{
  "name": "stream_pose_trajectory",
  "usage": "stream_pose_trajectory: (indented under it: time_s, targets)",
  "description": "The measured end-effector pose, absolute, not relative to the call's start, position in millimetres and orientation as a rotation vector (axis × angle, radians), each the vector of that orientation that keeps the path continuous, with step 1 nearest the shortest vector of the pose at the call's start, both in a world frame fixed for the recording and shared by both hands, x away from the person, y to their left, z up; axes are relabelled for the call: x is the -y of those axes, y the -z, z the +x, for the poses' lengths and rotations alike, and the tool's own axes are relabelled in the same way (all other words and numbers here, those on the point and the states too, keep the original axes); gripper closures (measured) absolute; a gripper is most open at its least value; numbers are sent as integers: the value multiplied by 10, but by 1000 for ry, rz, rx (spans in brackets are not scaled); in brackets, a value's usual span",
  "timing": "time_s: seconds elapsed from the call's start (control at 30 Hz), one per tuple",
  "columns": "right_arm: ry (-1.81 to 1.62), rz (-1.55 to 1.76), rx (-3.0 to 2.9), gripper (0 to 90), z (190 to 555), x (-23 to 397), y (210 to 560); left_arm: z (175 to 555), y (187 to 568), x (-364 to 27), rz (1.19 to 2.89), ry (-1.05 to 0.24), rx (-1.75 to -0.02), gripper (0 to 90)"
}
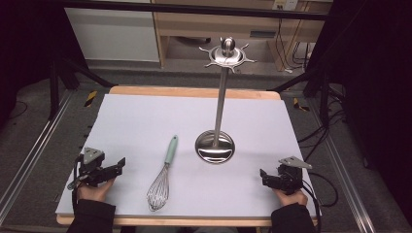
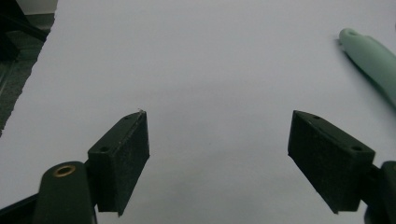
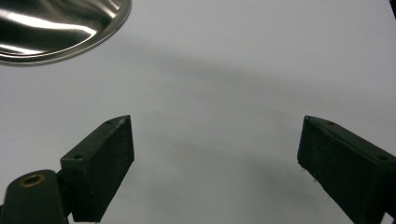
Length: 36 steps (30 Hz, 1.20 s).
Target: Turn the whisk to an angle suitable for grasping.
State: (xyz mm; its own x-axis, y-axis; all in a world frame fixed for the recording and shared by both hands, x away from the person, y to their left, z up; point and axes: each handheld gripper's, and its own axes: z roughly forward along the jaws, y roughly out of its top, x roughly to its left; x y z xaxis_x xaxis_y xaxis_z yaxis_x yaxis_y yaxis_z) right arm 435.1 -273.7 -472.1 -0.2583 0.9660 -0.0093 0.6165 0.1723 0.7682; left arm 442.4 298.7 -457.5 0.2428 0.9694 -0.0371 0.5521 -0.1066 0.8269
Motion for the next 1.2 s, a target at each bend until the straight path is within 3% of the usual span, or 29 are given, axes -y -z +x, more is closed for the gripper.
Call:
stream_pose_trajectory:
  time_s: [1.2]
  targets:
    - [-874,1446,-1955,96,4359,2650,4686,4449,4218,-2590,1855,-587,-1257,199]
